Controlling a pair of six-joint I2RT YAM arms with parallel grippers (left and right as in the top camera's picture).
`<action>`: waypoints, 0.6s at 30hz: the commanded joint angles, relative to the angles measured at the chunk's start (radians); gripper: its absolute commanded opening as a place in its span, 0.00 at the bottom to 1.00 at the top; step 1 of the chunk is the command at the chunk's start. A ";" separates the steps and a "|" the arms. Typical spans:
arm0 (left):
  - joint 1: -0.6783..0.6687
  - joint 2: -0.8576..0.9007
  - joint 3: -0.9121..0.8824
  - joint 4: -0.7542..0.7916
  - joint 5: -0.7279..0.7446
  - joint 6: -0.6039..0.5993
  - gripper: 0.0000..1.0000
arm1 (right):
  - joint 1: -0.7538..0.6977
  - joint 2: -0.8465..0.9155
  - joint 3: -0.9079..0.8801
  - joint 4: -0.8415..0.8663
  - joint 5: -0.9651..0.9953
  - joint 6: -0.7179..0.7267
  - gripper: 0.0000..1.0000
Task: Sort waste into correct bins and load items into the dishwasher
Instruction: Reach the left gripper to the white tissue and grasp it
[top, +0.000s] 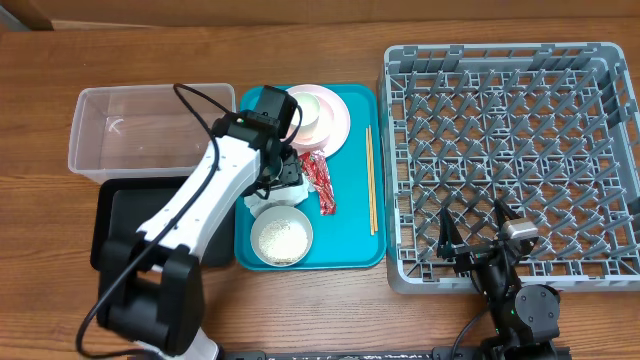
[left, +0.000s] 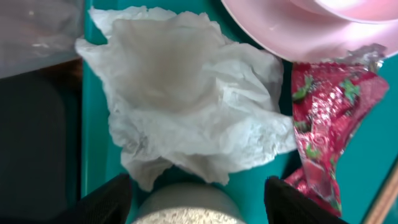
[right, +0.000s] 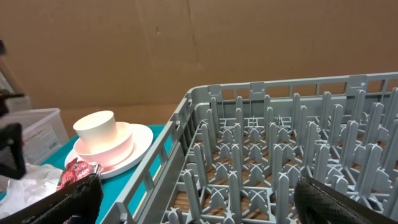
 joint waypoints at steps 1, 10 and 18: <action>-0.009 0.068 -0.003 0.034 -0.008 -0.013 0.70 | 0.003 -0.009 -0.010 0.006 0.002 -0.003 1.00; -0.014 0.183 -0.003 0.118 -0.009 -0.006 0.69 | 0.003 -0.009 -0.010 0.006 0.002 -0.003 1.00; -0.014 0.238 -0.003 0.146 -0.010 0.018 0.52 | 0.003 -0.009 -0.010 0.006 0.002 -0.003 1.00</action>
